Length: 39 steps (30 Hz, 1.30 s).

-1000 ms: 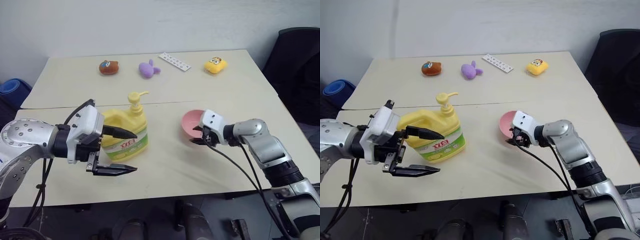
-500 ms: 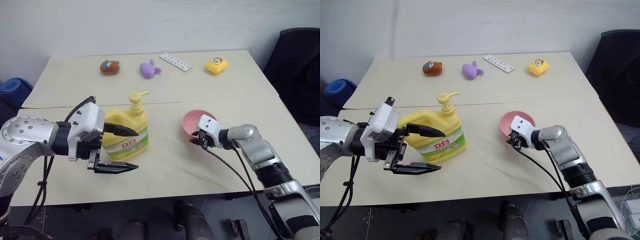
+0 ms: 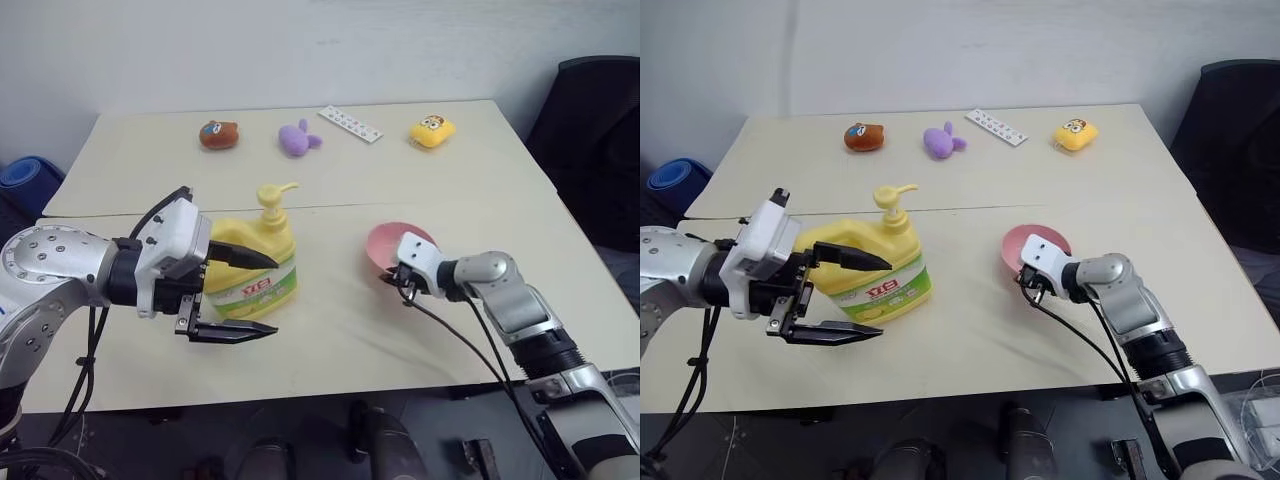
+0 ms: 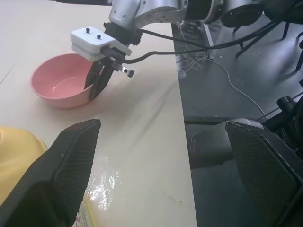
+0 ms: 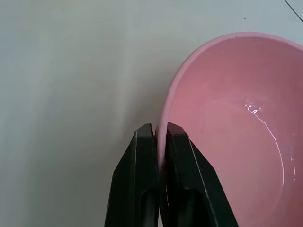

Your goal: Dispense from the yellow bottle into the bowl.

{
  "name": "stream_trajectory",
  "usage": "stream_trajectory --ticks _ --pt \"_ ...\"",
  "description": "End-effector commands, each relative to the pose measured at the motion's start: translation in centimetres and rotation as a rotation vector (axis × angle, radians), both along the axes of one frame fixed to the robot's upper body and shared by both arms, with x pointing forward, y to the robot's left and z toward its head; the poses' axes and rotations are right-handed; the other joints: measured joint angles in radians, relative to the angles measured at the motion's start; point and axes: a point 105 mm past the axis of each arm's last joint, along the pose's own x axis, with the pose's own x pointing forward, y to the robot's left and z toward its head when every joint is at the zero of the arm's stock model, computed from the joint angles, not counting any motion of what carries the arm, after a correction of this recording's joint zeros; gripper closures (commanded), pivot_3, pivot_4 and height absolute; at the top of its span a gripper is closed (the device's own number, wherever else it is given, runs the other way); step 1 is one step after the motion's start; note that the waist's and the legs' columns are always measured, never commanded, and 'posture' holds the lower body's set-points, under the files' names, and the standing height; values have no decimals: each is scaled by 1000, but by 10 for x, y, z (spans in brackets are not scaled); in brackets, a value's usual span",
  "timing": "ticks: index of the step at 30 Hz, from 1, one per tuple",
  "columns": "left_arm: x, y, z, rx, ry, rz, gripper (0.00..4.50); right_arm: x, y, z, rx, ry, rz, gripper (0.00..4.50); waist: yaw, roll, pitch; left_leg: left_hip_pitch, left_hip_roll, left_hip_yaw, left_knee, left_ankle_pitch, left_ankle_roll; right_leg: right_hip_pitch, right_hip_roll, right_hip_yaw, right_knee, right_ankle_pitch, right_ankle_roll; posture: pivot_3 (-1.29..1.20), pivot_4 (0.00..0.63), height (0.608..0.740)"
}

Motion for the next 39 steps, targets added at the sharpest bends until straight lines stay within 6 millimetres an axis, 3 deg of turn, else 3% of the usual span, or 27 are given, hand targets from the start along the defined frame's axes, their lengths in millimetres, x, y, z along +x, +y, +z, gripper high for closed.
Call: stream_trajectory --ticks 1,7,8,10,14,22,24,27,39 --pt "5 7 33 -108 -40 52 0 -10 10 51 -8 -75 151 4491 1 0 0 0 0 0 0 0 0 0 0 0 0 0 0 0 150 740" --pt "23 15 90 -320 -100 116 0 -12 28 105 -45 -106 340 4491 -2 0 0 1 0 0 0 0 0 0 1 0 1 0 0 0 150 740" --pt "27 17 98 -347 -110 131 190 -13 32 113 -53 -111 374 4498 -1 0 0 1 1 0 -1 0 -1 0 1 0 1 0 -1 0 150 740" --pt "31 19 106 -368 -107 134 652 -13 42 129 -61 -122 433 4500 -1 0 0 1 1 0 0 0 -1 0 1 -1 0 0 -1 0 150 740" --pt "42 21 103 -327 -111 159 1624 -9 68 154 -100 -161 547 4500 -7 0 1 1 0 1 0 0 -1 -1 1 -1 0 0 0 0 150 740" --pt "48 16 98 -304 -108 158 4019 -6 96 161 -161 -142 712 4500 -3 0 0 2 1 0 1 0 -2 -3 1 -2 0 0 -1 0 150 740" --pt "53 18 95 -287 -116 193 4424 -9 102 162 -167 -132 750 4500 -3 0 0 -2 1 0 2 0 -2 -7 1 -1 1 0 -1 0 150 740" --pt "53 18 93 -278 -119 199 4424 -12 111 169 -152 -128 773 4500 -5 0 0 -8 0 1 4 1 -3 -16 1 0 7 0 -1 0 150 740" --pt "63 14 76 -248 -144 265 4424 -28 131 184 -109 -133 855 4500 -7 0 0 -6 1 2 4 2 -6 -17 1 1 12 -1 -4 0 150 740"
